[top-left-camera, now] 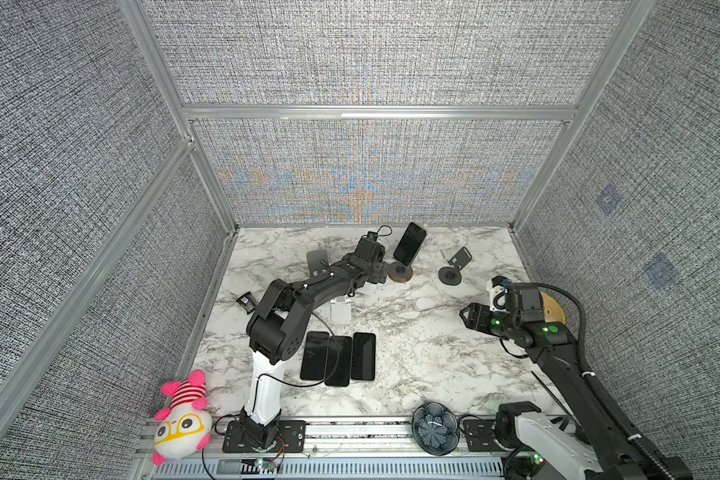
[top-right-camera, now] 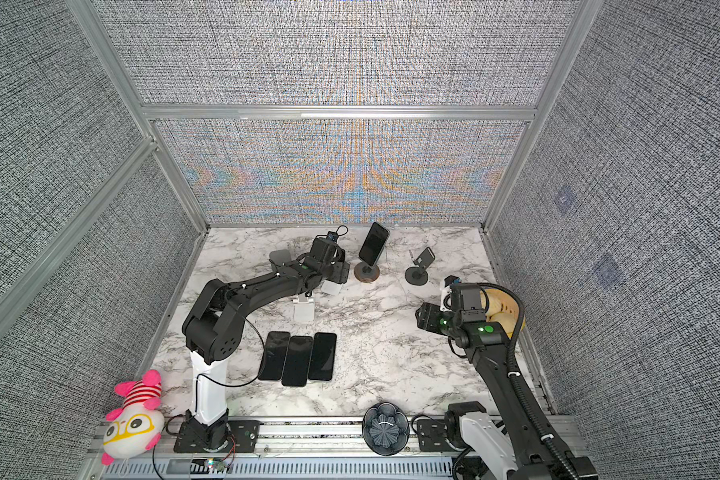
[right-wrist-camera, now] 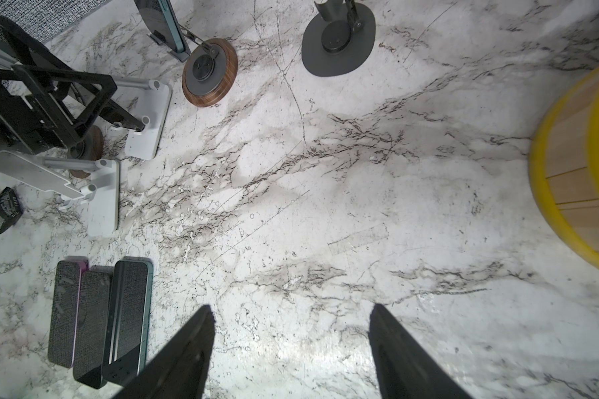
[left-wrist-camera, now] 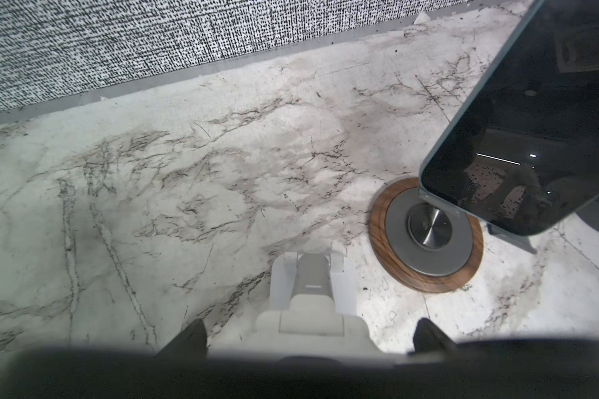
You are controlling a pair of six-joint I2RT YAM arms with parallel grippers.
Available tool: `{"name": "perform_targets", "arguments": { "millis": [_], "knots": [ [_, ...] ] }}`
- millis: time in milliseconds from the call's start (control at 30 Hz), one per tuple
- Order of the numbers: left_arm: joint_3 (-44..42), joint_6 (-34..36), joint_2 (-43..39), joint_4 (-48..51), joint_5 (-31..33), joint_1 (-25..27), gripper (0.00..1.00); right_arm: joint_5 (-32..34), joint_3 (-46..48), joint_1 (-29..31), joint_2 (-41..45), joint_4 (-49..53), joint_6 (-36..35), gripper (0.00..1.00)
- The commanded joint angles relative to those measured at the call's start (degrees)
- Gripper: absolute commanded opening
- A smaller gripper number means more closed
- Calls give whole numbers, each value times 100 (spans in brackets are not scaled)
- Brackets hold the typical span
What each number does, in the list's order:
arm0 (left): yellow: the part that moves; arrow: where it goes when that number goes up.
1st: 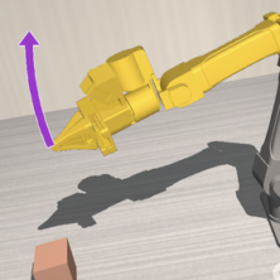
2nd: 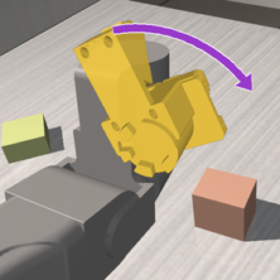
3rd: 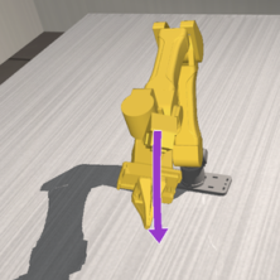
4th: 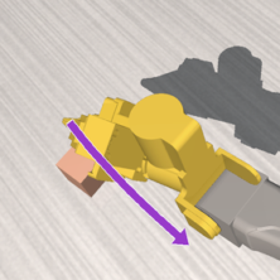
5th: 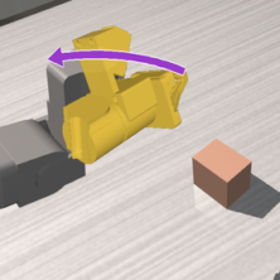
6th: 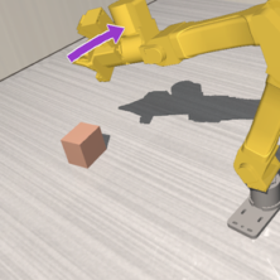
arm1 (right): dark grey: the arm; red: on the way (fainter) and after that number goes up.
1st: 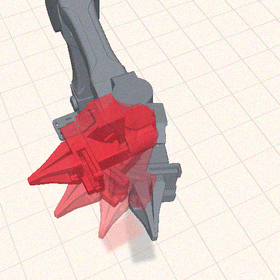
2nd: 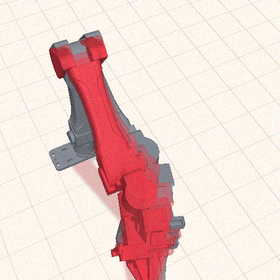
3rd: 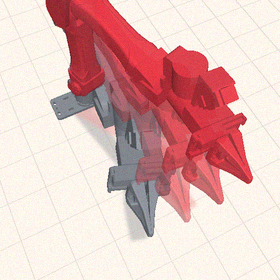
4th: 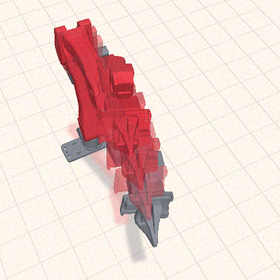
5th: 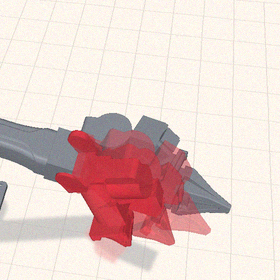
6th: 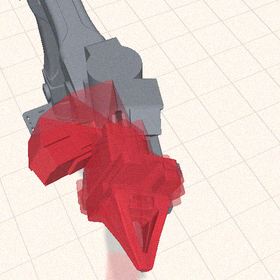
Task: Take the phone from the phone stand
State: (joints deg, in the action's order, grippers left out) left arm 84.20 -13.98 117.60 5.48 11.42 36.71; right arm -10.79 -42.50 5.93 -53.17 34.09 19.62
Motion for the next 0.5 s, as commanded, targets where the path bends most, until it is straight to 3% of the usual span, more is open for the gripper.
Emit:
{"name": "perform_targets", "arguments": {
  "millis": [0, 467],
  "knots": [
    [-46, -87, -17, -147, -56, -14, 90, 15, 16, -9, -18, -41, -19, 72],
    [-159, -156, -122, -205, -122, -15, 74, -32, 6, 0, -65, -67, -2, 72]
  ]
}}
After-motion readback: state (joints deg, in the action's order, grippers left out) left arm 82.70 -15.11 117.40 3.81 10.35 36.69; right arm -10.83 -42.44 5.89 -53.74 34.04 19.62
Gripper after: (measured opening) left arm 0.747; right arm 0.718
